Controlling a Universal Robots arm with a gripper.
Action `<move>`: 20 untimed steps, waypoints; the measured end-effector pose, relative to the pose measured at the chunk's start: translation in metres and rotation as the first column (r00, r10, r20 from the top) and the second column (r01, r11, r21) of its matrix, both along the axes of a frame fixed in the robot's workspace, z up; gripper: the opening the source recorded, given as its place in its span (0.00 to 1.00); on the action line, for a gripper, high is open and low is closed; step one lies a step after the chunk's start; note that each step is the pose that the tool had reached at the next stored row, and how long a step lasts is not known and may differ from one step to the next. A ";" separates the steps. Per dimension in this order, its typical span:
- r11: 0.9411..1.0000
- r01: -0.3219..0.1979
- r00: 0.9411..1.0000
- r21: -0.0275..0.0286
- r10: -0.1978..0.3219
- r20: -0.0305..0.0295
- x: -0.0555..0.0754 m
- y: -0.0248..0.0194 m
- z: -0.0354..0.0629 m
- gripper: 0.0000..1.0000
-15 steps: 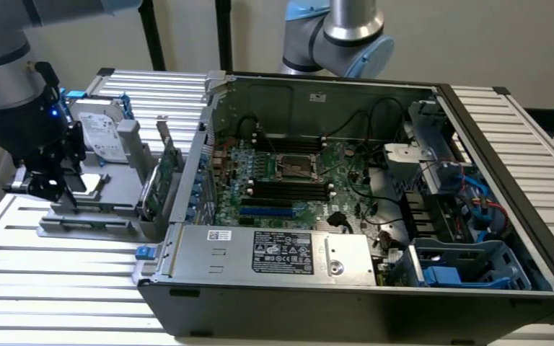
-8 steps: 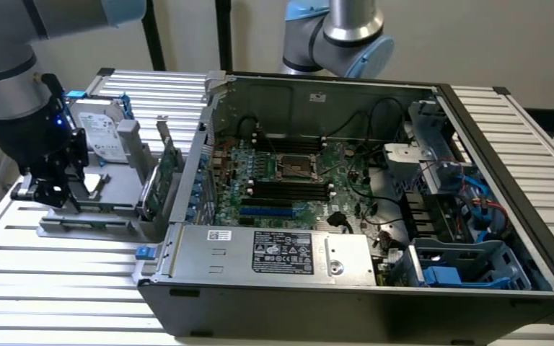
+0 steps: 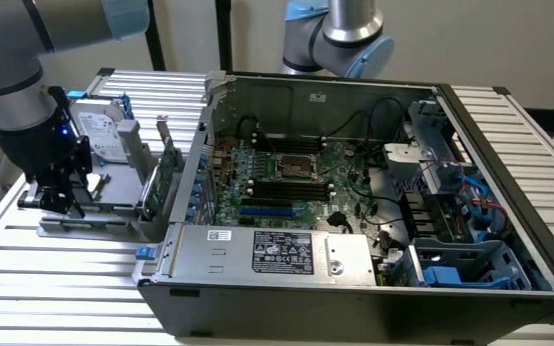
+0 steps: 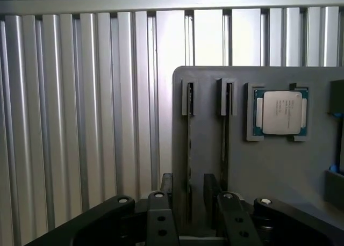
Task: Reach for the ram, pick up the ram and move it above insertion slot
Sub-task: 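Pick up the ram and move it above insertion slot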
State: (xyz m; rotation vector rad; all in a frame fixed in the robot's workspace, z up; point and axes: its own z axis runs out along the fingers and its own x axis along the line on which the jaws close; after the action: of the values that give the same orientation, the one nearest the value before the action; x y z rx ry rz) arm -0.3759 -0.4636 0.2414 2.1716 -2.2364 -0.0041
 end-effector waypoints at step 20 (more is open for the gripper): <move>1.000 0.000 1.000 0.000 0.000 0.000 -0.002 0.0004 -0.0364 0.36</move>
State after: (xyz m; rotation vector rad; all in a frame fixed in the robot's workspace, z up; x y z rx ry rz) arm -0.3780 -0.4632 0.2050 2.1718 -2.2368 -0.0037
